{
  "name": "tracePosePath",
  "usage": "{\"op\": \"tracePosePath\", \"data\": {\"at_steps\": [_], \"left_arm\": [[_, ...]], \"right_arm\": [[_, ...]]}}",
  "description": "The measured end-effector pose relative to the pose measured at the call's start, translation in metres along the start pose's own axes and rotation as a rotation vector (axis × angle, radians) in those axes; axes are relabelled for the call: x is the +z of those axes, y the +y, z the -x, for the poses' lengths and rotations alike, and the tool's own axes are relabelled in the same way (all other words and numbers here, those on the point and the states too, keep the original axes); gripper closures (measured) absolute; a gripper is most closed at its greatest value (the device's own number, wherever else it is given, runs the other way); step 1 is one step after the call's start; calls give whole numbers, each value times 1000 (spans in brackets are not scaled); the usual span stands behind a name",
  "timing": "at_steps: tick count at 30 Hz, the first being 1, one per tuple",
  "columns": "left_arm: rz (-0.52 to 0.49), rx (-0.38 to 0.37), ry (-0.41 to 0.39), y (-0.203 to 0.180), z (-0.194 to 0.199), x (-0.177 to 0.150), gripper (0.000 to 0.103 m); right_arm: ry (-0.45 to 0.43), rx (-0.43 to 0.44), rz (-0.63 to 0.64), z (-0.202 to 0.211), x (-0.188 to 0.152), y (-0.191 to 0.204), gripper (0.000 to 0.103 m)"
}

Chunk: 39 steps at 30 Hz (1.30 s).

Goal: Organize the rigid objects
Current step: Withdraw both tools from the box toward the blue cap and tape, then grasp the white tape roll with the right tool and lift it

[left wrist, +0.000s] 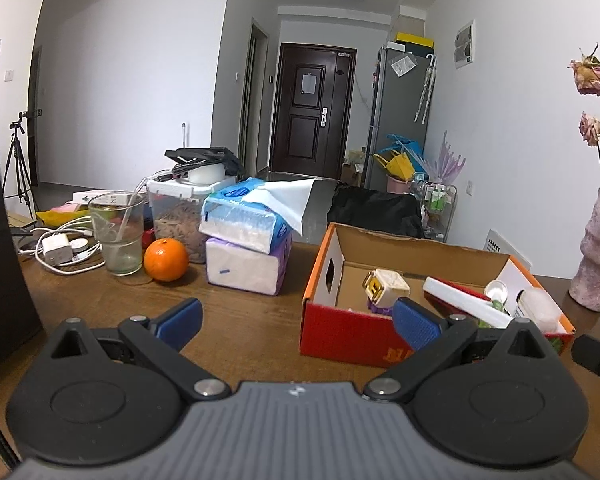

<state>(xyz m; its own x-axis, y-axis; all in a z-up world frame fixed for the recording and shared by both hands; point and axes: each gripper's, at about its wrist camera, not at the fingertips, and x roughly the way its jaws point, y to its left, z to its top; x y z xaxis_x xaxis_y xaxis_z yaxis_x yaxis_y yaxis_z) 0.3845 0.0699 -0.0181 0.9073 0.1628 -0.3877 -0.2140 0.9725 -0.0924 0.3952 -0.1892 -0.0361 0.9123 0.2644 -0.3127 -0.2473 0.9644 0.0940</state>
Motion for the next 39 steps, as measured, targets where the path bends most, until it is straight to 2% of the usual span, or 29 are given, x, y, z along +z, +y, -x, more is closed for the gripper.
{"op": "tracePosePath", "data": {"at_steps": [13, 24, 33, 39], "left_arm": [[15, -10, 38, 15, 32, -26, 0], [-4, -32, 83, 19, 42, -44, 0], [9, -64, 117, 24, 38, -46, 0], [4, -60, 130, 25, 34, -47, 0]], "right_arm": [[56, -4, 7, 22, -23, 10, 0], [100, -17, 15, 34, -40, 15, 0], [155, -33, 28, 24, -51, 18, 0], [199, -51, 32, 14, -57, 17, 0]]}}
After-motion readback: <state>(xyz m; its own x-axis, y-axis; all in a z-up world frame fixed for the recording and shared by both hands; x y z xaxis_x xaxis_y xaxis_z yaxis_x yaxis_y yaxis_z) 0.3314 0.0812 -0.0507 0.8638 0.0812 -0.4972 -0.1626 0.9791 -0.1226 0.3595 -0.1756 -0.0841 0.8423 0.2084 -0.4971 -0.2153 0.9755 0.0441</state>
